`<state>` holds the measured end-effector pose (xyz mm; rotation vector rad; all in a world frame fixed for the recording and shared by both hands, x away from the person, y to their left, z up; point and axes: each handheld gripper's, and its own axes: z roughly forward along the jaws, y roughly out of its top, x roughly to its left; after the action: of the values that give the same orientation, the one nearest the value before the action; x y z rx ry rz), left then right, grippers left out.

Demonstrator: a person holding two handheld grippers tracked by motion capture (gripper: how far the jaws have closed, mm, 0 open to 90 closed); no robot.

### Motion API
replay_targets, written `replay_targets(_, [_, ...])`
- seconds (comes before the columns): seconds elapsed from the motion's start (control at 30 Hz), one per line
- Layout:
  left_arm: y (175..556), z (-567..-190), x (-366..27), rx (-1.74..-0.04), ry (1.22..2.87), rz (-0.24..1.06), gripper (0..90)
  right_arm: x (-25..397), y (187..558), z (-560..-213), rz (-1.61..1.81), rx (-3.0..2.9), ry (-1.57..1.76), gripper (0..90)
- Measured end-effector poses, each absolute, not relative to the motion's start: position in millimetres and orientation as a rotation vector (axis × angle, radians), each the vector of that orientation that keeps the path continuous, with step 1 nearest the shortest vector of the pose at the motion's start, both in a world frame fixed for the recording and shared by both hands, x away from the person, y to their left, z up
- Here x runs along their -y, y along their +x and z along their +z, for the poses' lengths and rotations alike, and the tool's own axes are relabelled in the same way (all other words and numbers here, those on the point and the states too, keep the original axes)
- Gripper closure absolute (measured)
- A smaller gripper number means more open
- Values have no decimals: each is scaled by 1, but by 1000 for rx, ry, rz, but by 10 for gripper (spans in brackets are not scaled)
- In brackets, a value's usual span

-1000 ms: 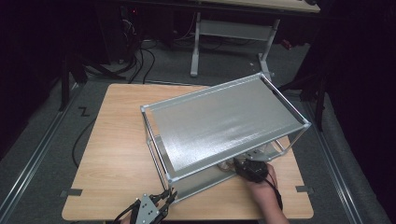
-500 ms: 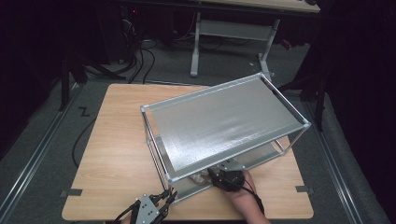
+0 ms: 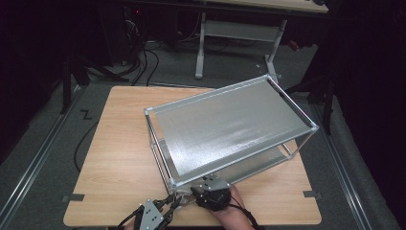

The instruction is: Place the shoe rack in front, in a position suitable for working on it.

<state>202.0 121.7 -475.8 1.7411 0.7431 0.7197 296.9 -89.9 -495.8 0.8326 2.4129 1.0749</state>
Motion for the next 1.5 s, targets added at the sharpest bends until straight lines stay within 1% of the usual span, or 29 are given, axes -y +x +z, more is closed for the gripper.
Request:
replay_targets(0.37, [206,-476,-123,-752,1737,727,790,77,285,-496,1123,-2426,788,451])
replay_targets(0.73, [208,-476,-125,-760,1736,735,790,82,294,-498,1093,-2398,792,449])
replay_targets(0.97, [209,-476,-126,-767,1733,737,791,101,309,-499,1052,-2358,856,450])
replay_targets(1.5, [215,-475,-138,-815,1714,743,797,169,352,-498,933,-2197,1060,450])
